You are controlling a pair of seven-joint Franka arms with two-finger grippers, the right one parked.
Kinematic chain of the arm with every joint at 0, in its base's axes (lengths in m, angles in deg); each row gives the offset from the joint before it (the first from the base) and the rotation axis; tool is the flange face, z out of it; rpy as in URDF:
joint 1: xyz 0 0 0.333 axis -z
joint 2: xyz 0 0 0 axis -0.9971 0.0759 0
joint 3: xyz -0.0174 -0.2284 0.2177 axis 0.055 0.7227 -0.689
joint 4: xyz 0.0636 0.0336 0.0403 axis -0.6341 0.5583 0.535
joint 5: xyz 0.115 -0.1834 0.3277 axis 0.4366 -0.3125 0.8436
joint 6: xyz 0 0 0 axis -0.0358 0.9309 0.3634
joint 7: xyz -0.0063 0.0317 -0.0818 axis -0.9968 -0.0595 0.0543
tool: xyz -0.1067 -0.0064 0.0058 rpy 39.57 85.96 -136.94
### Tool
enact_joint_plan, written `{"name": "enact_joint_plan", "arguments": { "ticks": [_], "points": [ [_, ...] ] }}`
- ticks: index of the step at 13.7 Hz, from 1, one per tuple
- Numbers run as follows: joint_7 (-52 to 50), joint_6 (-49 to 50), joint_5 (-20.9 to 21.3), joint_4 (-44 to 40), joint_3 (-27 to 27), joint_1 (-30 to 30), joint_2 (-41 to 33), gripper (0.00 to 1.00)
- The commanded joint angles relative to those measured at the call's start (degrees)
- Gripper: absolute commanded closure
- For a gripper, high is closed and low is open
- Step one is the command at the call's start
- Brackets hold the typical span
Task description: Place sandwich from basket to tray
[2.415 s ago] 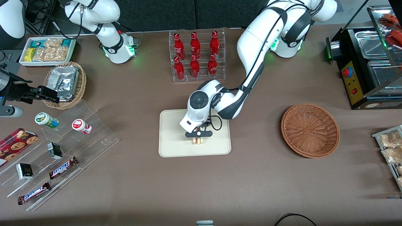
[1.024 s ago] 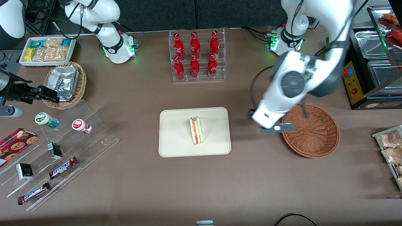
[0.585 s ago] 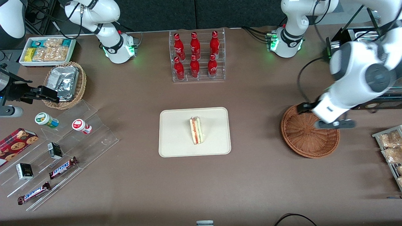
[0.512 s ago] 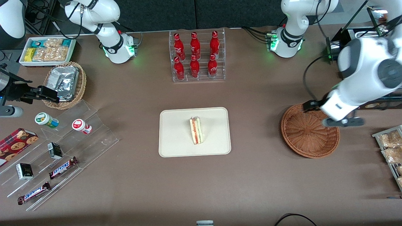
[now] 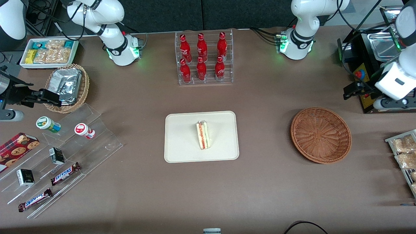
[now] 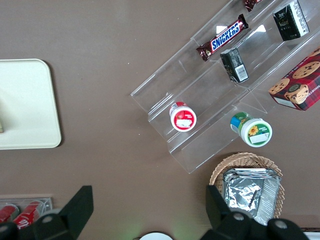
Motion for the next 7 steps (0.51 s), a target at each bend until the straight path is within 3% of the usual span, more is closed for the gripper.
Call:
{"name": "enact_joint_plan", "arguments": {
  "ticks": [1,7],
  "points": [
    [0.1,2.0,-0.1,-3.5,0.4,-0.4,0.8,0.0],
    [0.2,8.8,0.9,-10.2,1.0,0.4,1.1,0.0]
  ]
}}
